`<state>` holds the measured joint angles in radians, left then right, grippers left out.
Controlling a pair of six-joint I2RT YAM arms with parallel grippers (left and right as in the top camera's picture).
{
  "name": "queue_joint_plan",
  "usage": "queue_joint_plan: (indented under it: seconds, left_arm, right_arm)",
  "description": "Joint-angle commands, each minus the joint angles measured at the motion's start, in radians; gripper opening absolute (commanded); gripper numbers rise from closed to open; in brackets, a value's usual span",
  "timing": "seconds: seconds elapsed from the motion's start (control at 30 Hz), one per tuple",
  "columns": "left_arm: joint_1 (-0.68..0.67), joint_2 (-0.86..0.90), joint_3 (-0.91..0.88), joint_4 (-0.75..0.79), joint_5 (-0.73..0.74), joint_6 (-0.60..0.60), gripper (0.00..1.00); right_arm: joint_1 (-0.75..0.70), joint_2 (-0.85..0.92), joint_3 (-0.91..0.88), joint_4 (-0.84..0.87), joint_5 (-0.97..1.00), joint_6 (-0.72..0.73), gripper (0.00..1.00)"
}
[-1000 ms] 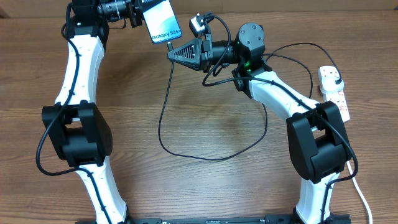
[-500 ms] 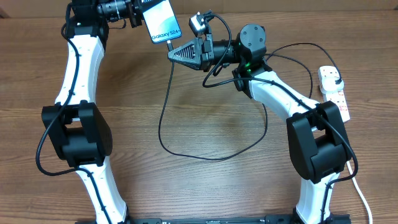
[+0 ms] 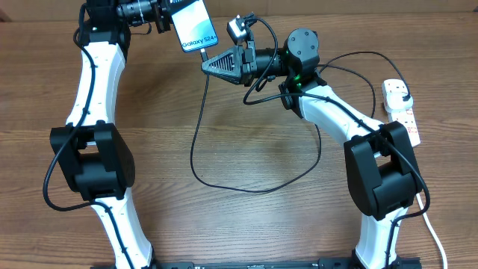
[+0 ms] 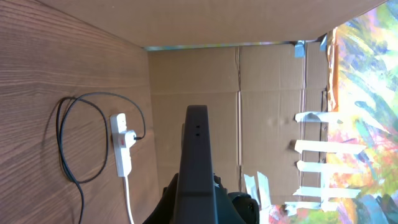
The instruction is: Plug charger to phone and switch on socket
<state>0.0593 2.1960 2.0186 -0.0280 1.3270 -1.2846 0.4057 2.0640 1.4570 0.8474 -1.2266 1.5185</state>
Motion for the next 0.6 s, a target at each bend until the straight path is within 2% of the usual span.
queue_joint_plan:
  seconds: [0.0,0.57]
  left_arm:
    - [-0.002,0.0,0.021,0.01,0.008,-0.009,0.04]
    - [-0.002,0.0,0.021,0.01,0.019,0.003,0.04]
  right_arm:
    - [-0.001,0.008,0.015,0.005,-0.001,0.0,0.04]
    - [-0.001,0.008,0.015,0.023,0.003,0.0,0.04]
